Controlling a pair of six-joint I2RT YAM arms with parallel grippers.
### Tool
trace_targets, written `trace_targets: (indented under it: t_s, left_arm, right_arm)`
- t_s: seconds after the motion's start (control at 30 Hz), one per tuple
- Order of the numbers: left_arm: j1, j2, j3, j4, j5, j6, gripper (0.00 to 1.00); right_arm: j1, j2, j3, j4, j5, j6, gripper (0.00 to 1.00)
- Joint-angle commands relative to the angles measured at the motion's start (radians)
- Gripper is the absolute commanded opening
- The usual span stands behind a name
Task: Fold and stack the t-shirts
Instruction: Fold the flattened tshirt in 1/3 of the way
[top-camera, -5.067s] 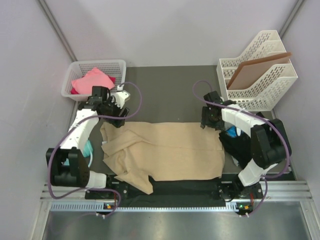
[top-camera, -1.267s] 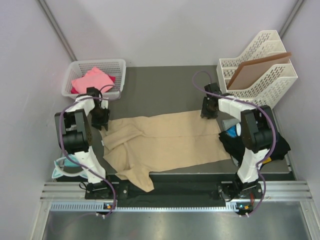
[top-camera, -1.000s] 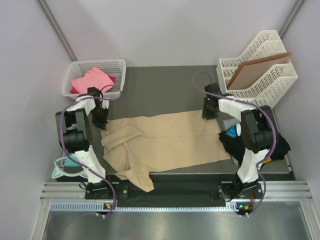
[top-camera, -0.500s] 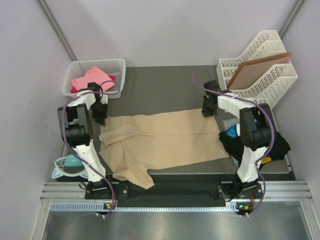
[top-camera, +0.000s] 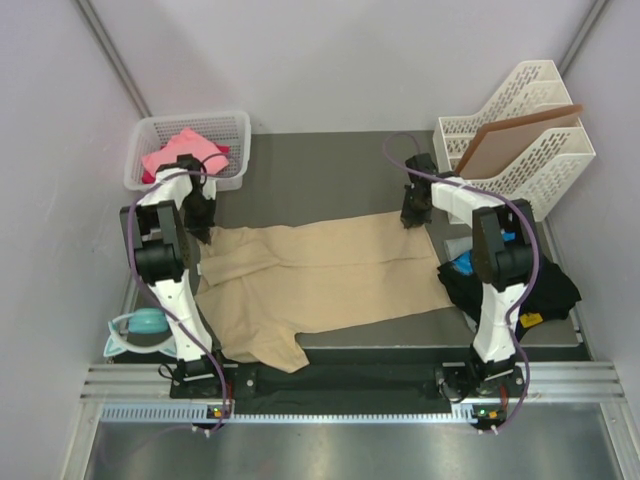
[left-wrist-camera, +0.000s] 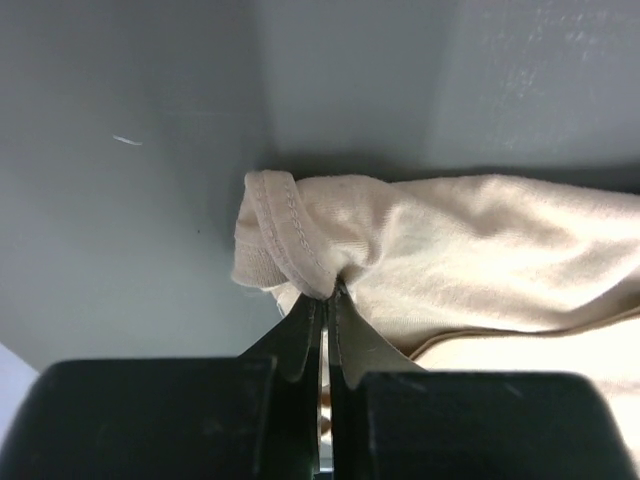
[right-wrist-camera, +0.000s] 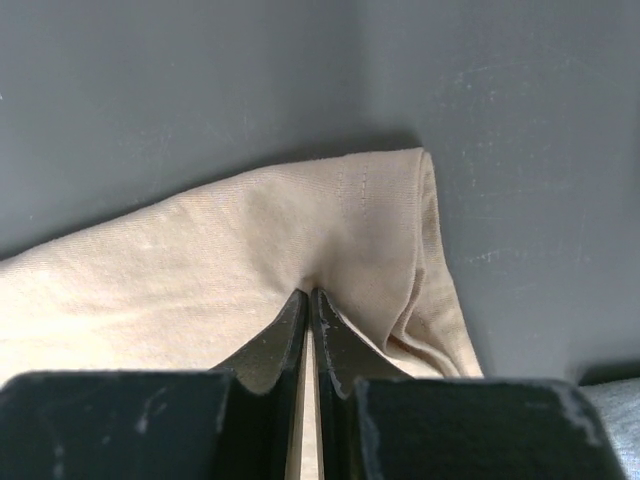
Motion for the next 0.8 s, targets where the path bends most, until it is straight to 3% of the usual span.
trace_targets:
  t_s: [0.0,0.17,0.4,0.47,0.5,0.6,0.63,0.7,0.77]
  left_arm:
    - [-0.003,0.000,0.097,0.246,-0.055,-0.035,0.00]
    - [-0.002,-0.101,-0.038,0.295,-0.062,-0.019,0.00]
    - [-0.009,-0.365,-0.218,0.266,0.109,0.029,0.01]
    - [-0.006,-0.446,-0.245,0.257,0.136,0.046,0.13]
    - [-0.009,-0.469,-0.248,0.251,0.144,0.065,0.36]
    - [-0.011,-0.545,-0.238,0.216,0.184,0.088,0.58]
    - [-0.011,-0.561,-0.233,0.211,0.190,0.091,0.62]
    - [-0.009,-0.606,-0.235,0.209,0.216,0.100,0.67]
    - [-0.012,-0.632,-0.247,0.223,0.221,0.111,0.70]
  right_arm:
    - [-0.044,0.029,-0.018,0.027,0.064,0.007,0.02]
    - [-0.062,-0.028,-0.066,0.023,0.085,0.011,0.02]
    - [-0.065,-0.090,-0.127,0.015,0.108,0.013,0.06]
    - [-0.065,-0.084,-0.129,0.006,0.108,0.008,0.14]
    - [-0.065,-0.080,-0.132,0.006,0.107,0.008,0.15]
    - [-0.065,-0.079,-0.144,0.000,0.114,0.008,0.24]
    - [-0.065,-0.079,-0.149,-0.001,0.117,0.007,0.34]
    - [-0.065,-0.091,-0.162,-0.007,0.142,0.010,0.37]
    - [-0.065,-0.111,-0.167,-0.016,0.174,0.008,0.47]
